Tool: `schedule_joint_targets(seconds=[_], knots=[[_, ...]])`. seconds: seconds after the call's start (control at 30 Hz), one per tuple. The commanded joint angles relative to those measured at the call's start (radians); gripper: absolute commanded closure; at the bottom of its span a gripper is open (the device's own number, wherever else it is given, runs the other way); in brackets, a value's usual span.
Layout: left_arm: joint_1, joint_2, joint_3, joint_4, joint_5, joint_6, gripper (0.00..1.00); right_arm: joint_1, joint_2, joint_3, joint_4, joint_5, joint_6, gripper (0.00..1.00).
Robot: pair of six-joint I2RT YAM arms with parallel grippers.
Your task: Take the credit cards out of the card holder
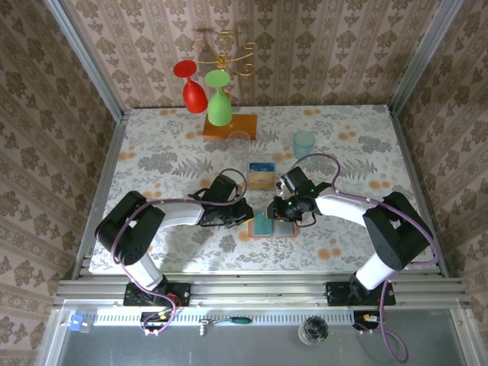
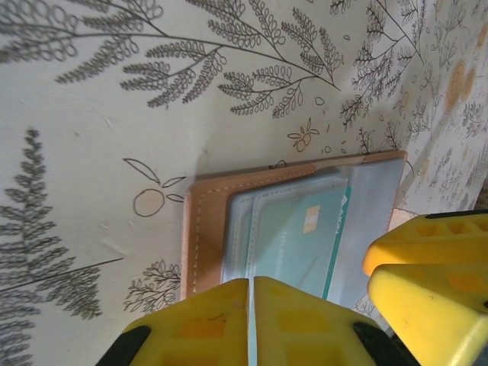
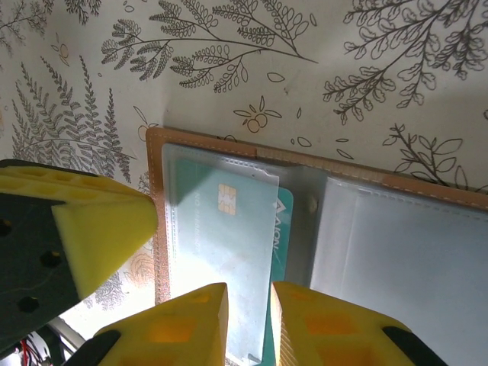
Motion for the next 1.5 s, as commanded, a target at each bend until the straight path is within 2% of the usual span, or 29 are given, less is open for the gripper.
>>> schedule_joint_targets(seconds=[0.0, 1.0, 1.47], knots=[[-0.006, 0.014, 0.008, 0.029, 0.024, -0.008, 0.92, 0.002, 0.015, 0.03, -0.001, -0.026, 0.015, 0.78], [-0.018, 0.001, -0.047, 0.038, 0.007, -0.016, 0.97, 0.022, 0.086, 0.05, 0.005, -0.04, 0.018, 0.8], [-0.014, -0.003, -0.046, 0.018, 0.004, -0.007, 0.97, 0.023, 0.038, 0.053, -0.093, 0.078, -0.019, 0.77]])
